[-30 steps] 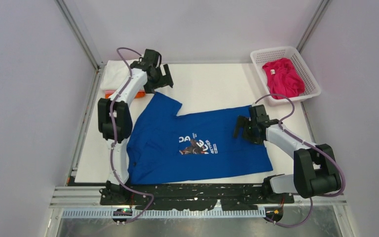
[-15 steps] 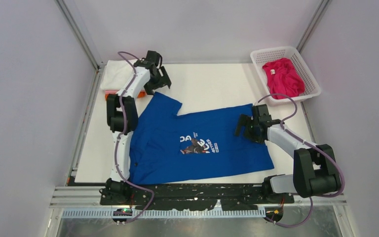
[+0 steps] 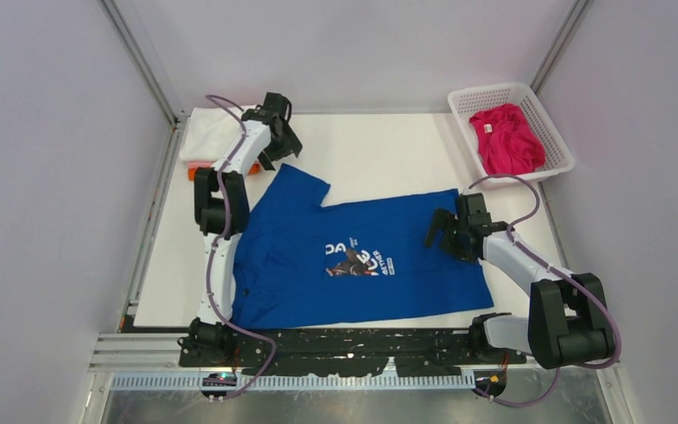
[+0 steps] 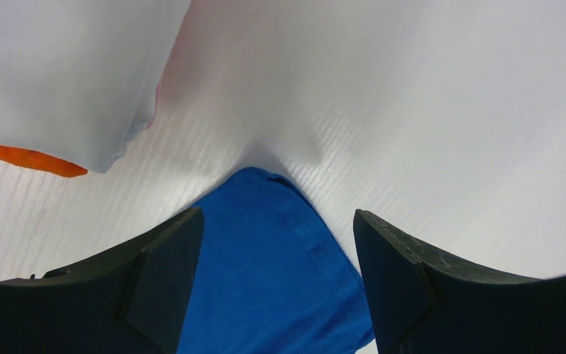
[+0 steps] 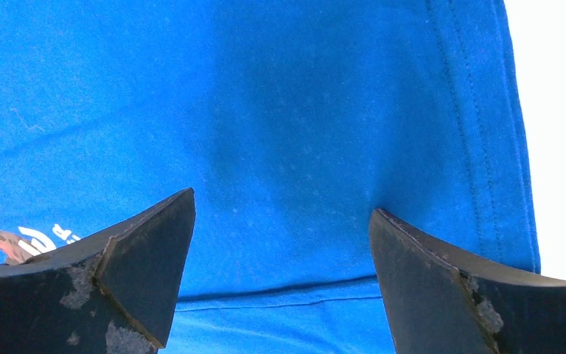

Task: Fold and stack the t-shirts
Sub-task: Grab the side of the flattened tshirt furthest away from the robot with both arms

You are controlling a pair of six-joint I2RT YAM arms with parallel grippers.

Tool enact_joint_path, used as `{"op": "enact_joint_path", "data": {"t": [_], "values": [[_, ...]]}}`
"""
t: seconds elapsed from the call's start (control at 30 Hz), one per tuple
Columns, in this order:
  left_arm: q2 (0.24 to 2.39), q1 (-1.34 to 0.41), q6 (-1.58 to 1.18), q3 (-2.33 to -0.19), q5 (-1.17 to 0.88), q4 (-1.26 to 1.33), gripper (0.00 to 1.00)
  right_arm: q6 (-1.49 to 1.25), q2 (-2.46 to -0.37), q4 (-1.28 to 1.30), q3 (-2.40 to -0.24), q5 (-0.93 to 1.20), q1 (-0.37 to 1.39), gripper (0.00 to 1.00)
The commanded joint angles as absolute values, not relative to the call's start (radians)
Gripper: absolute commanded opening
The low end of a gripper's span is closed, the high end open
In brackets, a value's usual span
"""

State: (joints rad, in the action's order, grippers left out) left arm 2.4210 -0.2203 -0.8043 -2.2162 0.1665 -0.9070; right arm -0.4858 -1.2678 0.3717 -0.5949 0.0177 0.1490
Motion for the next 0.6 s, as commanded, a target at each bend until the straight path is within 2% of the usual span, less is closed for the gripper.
{"op": "enact_joint_path", "data": {"t": [0.0,0.37,0.57], "values": [[2.437,-0.215,-0.863,-2.257,0.203,-0.891,0.76,-0.493,-1.263,0.488,-0.557,-0.025,0.137,0.96],[2.478,-0.218,-0.978,-2.283,0.187,-0.857,0.61,-0.483,-1.211,0.483,-0.571,0.027,0.137,0.96],[2.472,-0.221,-1.013,-2.271,0.167,-0.875,0.46,-0.477,-1.153,0.496,-0.581,0.014,0.137,0.95]]}}
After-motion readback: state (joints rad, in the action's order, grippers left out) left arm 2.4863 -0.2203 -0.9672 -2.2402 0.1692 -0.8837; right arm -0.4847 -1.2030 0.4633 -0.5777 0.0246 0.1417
